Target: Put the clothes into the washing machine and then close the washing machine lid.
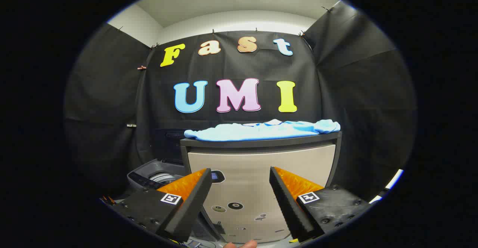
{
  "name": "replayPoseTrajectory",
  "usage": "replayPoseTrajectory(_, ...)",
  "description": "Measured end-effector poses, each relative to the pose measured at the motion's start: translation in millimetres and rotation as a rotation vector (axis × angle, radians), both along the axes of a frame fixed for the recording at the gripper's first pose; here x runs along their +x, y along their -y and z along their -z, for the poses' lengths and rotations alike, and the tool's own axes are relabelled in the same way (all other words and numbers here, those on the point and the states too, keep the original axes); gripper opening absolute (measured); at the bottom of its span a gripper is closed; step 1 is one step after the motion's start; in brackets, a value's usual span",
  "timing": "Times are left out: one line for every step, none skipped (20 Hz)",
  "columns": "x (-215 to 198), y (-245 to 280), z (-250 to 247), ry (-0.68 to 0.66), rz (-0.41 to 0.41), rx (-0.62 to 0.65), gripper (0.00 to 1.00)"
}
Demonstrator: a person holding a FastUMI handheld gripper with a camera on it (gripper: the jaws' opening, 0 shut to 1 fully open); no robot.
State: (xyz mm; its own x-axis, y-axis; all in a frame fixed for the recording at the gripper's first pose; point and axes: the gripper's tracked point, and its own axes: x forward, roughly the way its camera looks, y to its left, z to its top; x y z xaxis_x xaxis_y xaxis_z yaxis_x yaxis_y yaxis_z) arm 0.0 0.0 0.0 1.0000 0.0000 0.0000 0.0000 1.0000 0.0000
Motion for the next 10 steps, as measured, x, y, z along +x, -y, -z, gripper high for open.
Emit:
replayPoseTrajectory(-1.5, 2.1, -5.4, 0.01, 0.003, -0.005, 0.97)
replayPoseTrajectory(-1.7, 3.1, -10.3, 0.018, 0.003, -0.006, 0.98)
replayPoseTrajectory(-1.8, 3.9, -14.3, 0.024, 0.005, -0.007, 0.98)
replayPoseTrajectory(-1.3, 5.0, -17.9, 0.027, 0.007, -0.014, 0.98)
replayPoseTrajectory(-0.8, 6.5, -21.0, 0.03, 0.013, -0.019, 0.98)
replayPoseTrajectory(-0.1, 9.0, -24.1, 0.034, 0.017, -0.017, 0.98)
replayPoseTrajectory(-1.6, 9.0, -29.1, 0.043, 0.016, -0.009, 0.98)
replayPoseTrajectory(-1.6, 9.9, -33.1, 0.051, 0.019, 0.001, 0.98)
replayPoseTrajectory(-2.2, 8.0, -35.4, 0.057, 0.014, 0.005, 0.98)
replayPoseTrajectory(-2.5, 8.8, -36.3, 0.059, 0.023, 0.001, 0.98)
